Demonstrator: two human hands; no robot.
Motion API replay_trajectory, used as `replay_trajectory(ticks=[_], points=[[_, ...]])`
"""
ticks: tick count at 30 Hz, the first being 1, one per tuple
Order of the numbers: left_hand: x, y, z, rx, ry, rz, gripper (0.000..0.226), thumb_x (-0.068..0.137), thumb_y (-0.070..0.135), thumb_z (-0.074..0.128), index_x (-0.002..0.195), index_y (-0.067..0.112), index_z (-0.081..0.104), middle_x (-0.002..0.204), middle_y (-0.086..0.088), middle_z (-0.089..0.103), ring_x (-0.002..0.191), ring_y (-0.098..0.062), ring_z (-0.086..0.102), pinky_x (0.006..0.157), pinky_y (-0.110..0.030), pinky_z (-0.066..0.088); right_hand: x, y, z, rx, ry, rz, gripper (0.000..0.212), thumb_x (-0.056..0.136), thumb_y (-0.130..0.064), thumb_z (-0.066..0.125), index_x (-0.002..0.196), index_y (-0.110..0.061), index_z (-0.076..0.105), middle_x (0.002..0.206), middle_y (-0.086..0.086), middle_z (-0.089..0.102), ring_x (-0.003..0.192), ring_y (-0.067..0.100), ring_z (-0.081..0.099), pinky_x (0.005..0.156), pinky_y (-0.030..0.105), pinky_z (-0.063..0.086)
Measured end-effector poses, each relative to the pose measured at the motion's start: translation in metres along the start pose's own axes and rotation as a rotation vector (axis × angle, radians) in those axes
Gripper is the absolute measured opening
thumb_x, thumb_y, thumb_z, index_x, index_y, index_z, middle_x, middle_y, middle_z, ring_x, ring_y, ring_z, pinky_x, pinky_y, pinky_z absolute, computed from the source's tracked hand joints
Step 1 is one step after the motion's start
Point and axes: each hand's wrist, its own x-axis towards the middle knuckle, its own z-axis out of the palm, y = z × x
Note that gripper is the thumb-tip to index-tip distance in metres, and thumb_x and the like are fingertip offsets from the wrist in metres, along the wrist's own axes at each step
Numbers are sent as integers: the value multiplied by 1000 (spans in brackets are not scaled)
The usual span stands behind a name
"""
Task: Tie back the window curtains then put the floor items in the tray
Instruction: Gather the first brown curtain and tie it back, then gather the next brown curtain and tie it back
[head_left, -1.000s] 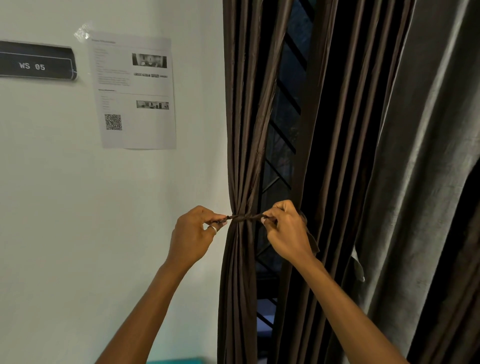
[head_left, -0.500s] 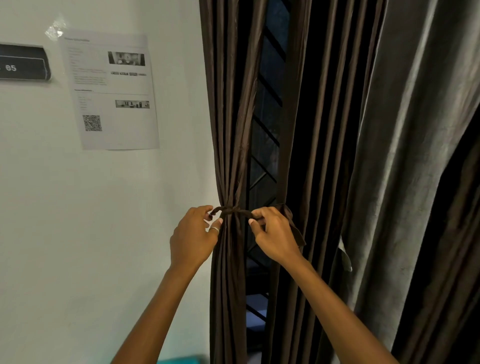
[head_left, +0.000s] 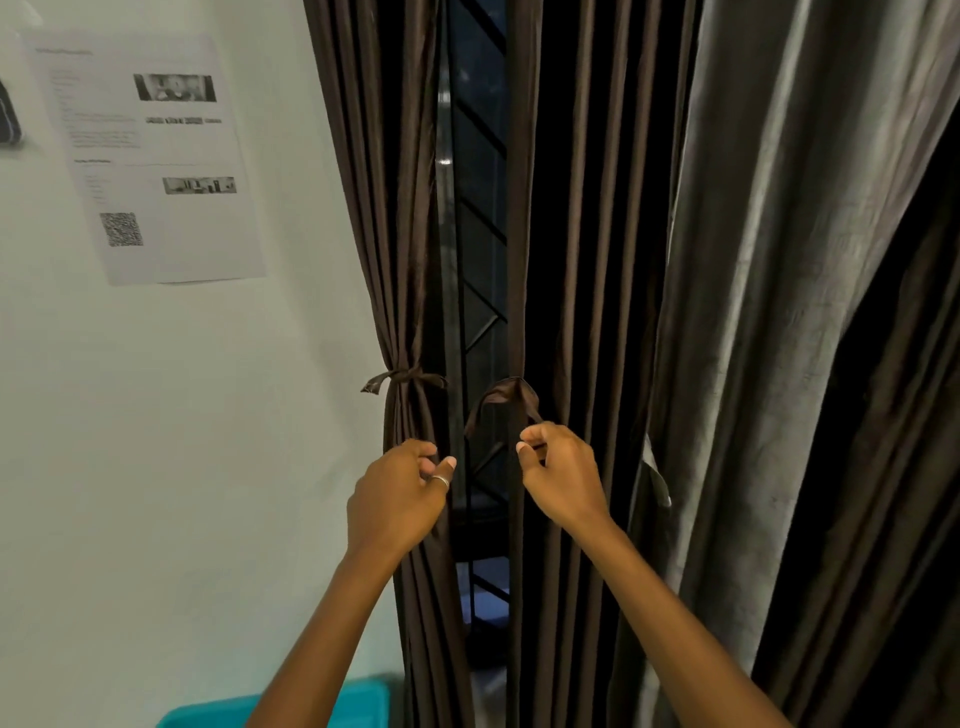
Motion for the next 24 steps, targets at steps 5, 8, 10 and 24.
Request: replay_trajectory(ticks=[5,8,10,24], points=[[-21,6,17,-27,-57,0,25,92,53,60,108,36,68,79,25,63,77,4,61,67,-22,51,1,10,-12,-44,91,15,28,97,-33,62,122,-19,64,118,-2,67,104,15,66,86,34,57],[-26,7,19,-43,-110,9,22,92,53,61,105,38,69,82,26,65,79,5,62,71,-24,55,9,0,-15,-88,157,-28,33,98,-35,61,126,-18,61,123,1,66,109,19,66,86,40,58],[-25,9,17,-59,-135,25,20,92,54,61,103,39,70,82,27,65,79,5,63,73,-26,57,20,-9,-16,-141,206,-78,37,98,-36,60,130,-17,58,128,2,64,114,21,63,83,40,58],[26,26,29,-434,-175,111,15,95,41,63,96,36,77,78,16,75,74,1,69,70,-14,53,60,-28,12,-326,138,-28,23,98,-26,59,117,-22,70,101,3,75,106,25,65,72,35,54]])
